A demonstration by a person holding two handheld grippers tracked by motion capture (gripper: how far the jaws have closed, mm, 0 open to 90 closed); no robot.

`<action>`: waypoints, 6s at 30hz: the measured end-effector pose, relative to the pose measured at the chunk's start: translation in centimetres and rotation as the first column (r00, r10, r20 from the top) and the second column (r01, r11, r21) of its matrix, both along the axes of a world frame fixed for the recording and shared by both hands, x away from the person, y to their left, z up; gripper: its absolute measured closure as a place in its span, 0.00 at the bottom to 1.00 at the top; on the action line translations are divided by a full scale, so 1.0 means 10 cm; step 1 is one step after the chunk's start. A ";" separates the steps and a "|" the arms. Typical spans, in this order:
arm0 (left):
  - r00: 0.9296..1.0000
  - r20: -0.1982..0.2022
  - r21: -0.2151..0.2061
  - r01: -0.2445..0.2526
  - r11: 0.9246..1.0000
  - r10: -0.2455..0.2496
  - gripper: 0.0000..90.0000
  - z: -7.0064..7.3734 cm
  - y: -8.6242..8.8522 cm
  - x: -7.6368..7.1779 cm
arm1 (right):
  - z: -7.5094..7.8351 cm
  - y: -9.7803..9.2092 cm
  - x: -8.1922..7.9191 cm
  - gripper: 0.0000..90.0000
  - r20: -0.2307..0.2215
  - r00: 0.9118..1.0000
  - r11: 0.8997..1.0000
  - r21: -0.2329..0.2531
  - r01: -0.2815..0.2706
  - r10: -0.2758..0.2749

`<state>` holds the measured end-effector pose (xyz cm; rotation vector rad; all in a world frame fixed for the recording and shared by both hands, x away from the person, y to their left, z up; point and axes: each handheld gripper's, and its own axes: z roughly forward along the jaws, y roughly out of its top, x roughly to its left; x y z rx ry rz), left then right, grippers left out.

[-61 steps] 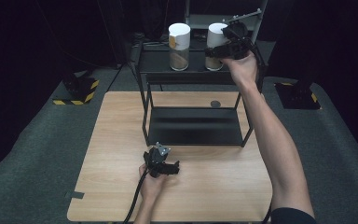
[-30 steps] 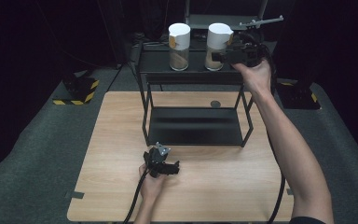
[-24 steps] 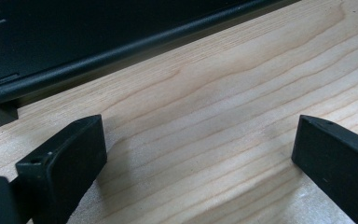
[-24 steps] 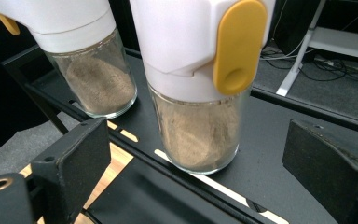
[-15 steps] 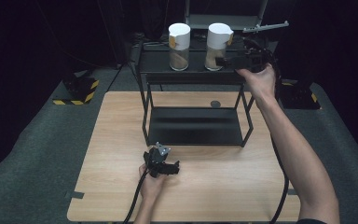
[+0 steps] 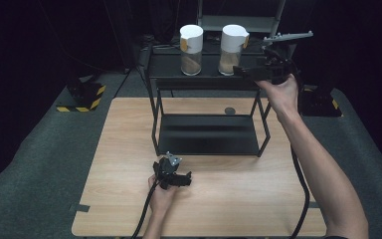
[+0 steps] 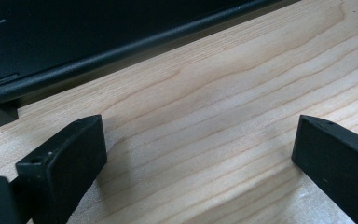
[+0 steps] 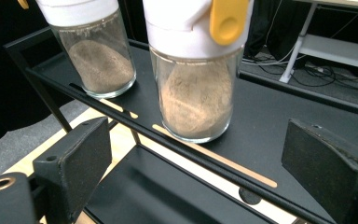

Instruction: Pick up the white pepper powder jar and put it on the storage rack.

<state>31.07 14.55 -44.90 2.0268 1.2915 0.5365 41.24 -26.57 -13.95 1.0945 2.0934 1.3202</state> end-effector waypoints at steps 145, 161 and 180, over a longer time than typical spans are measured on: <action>1.000 0.001 0.004 0.000 1.000 0.000 0.03 0.00 0.00 0.00 | -2.33 -0.56 -0.55 0.11 -0.166 0.984 0.998 -0.002 -0.061 0.060; 1.000 0.001 0.005 0.000 1.000 0.000 0.03 0.00 -0.01 0.00 | -2.54 -0.45 -0.66 0.11 -0.159 0.987 0.999 -0.037 -0.032 0.026; 1.000 0.001 0.005 -0.001 1.000 0.001 0.03 0.00 -0.01 0.00 | -2.87 -0.33 -0.77 0.12 -0.195 0.981 0.994 -0.107 -0.006 -0.015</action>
